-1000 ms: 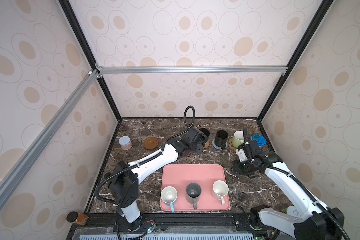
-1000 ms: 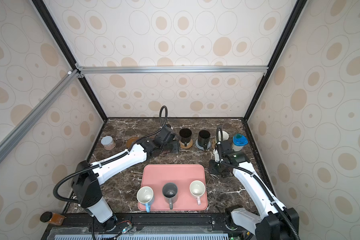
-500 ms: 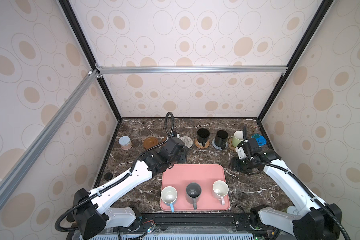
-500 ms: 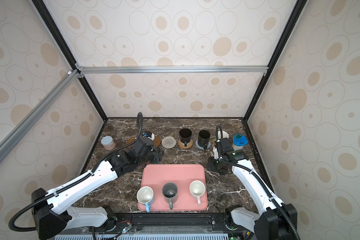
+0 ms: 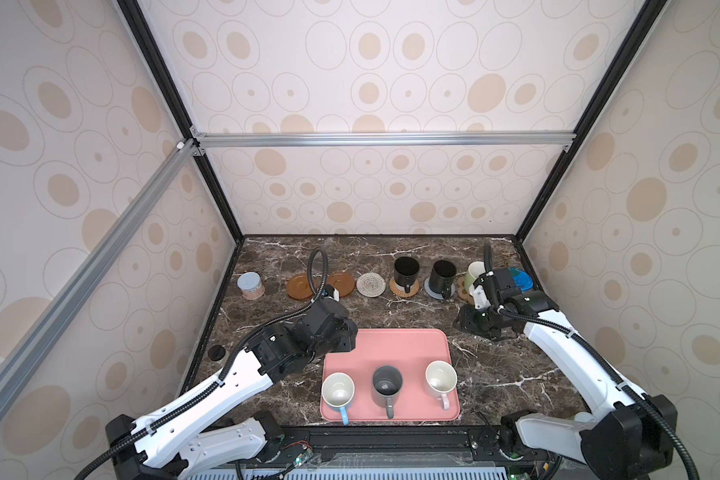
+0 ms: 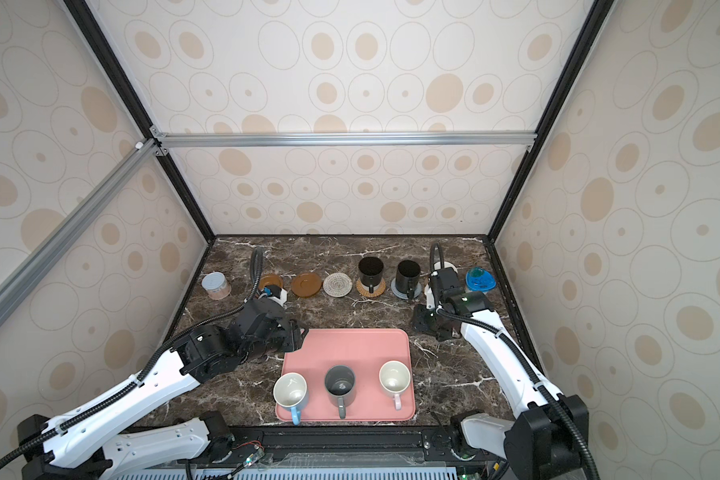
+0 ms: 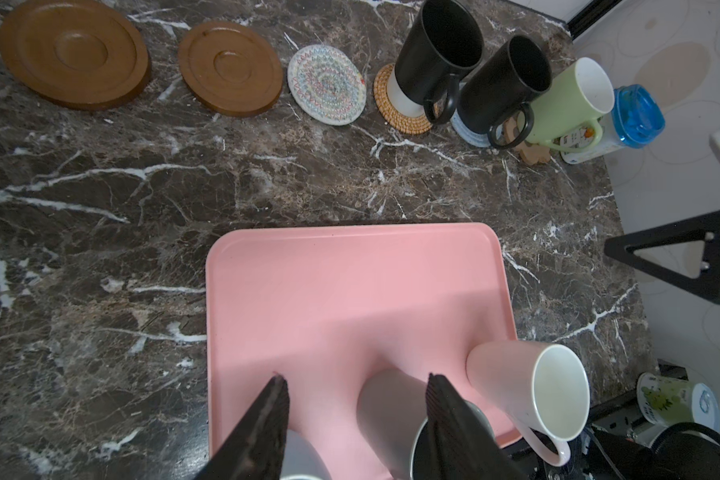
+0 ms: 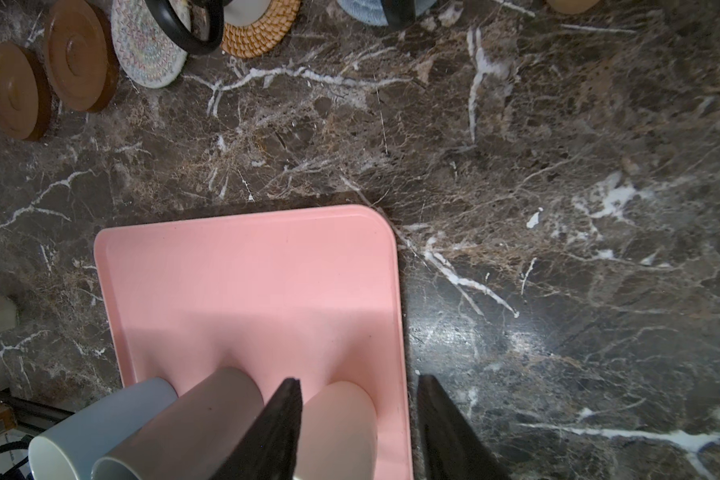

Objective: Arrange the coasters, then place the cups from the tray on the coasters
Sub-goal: 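Open the left gripper and lift it off the black mug, then move the left gripper back over the white mug on the tray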

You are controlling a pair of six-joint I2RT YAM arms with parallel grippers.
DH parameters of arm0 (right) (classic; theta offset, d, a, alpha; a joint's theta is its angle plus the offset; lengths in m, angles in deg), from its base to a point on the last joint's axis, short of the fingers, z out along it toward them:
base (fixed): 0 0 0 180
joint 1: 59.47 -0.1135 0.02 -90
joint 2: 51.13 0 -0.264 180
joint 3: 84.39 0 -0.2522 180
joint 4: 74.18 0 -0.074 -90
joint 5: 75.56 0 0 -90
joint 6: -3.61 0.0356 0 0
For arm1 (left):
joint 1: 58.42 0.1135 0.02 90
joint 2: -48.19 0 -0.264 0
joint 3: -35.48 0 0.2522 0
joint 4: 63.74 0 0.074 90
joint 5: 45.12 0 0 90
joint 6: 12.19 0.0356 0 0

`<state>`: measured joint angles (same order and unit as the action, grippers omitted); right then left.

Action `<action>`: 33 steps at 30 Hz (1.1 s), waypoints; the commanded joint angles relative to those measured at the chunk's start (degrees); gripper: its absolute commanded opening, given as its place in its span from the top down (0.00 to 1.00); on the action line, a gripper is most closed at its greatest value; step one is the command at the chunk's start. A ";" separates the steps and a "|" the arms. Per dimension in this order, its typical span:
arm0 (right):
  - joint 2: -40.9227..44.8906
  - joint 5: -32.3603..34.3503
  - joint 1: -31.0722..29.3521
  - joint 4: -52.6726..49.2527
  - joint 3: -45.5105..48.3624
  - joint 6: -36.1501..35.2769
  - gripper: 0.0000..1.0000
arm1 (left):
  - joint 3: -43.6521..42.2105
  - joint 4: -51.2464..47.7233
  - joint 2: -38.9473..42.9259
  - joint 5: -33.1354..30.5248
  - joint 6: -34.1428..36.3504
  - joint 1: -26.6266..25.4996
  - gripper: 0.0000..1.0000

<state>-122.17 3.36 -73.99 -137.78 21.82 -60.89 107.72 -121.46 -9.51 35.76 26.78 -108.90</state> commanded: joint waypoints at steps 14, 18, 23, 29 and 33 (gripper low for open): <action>-2.94 -3.06 -0.30 2.38 -2.82 -2.19 0.51 | 4.19 -19.16 1.16 -0.22 -18.91 -15.05 0.45; -3.73 -3.73 -0.30 2.97 -2.72 -3.04 0.51 | 5.93 -23.12 -0.48 1.35 -21.39 -18.24 0.44; -4.62 -4.64 -0.32 3.92 -2.54 -3.61 0.51 | 5.21 -24.58 -0.55 4.45 -24.97 -20.68 0.44; -5.32 -5.03 -0.26 4.58 -2.43 -4.62 0.51 | 4.05 -27.00 -1.43 7.66 -26.88 -22.87 0.43; -5.46 -5.27 -0.28 4.63 -2.38 -5.11 0.51 | 2.96 -27.05 -3.95 8.22 -26.30 -23.83 0.41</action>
<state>-127.11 -1.29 -73.99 -133.08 20.24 -64.89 111.34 -145.88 -12.15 43.38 2.06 -131.72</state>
